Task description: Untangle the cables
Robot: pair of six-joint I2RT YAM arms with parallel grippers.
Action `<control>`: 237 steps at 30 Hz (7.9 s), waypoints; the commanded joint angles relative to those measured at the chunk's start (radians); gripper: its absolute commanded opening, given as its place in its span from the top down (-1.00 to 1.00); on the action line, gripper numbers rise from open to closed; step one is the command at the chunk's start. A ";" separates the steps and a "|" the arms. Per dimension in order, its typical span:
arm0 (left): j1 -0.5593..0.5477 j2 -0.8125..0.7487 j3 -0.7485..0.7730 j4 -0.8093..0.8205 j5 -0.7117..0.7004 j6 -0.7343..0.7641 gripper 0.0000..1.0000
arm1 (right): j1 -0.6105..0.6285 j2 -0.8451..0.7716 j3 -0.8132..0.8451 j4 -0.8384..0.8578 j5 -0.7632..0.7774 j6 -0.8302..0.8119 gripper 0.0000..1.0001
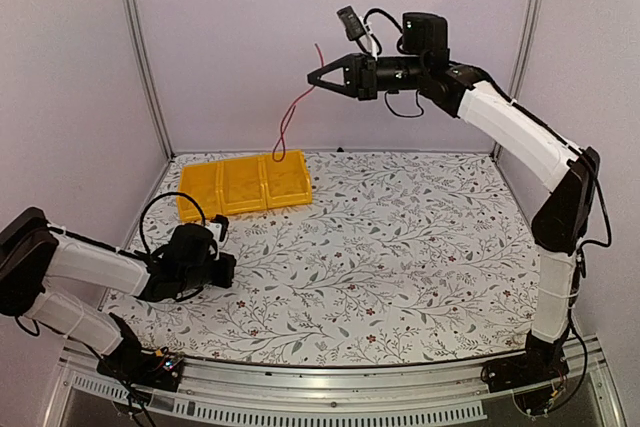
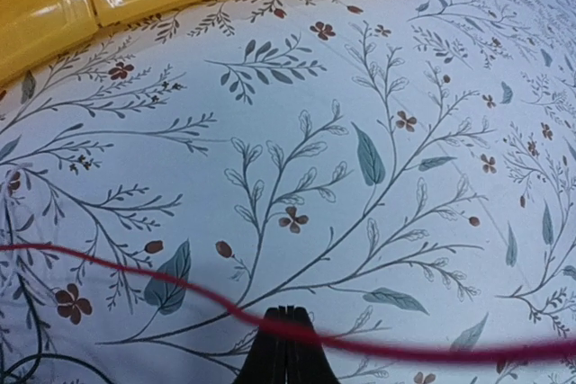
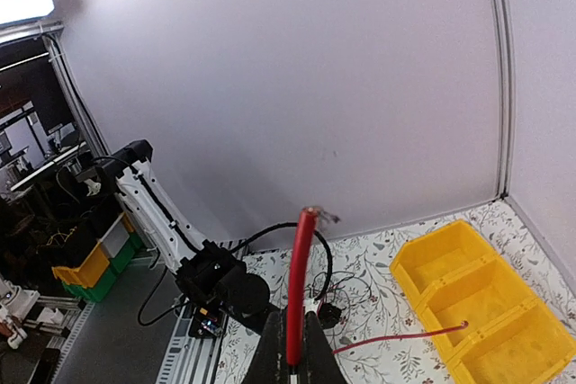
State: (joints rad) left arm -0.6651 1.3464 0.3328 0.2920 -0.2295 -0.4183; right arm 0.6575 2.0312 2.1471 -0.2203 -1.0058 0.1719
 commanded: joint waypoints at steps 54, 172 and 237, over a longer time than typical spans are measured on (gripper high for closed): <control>-0.225 0.028 0.495 0.064 0.316 0.241 0.16 | -0.036 -0.207 -0.547 0.156 -0.038 -0.035 1.00; 0.489 0.369 0.652 -0.286 0.206 0.034 0.89 | -0.381 -0.519 -1.089 -0.181 0.115 -0.777 0.01; 0.563 0.915 1.497 -0.557 0.107 -0.133 0.70 | -0.323 -0.418 -1.031 -0.278 0.220 -0.836 0.05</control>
State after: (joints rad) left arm -0.1123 2.2356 1.7855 -0.2874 -0.1379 -0.5705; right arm 0.3317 1.5936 1.0897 -0.4812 -0.7940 -0.6529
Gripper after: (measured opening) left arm 0.187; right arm 0.474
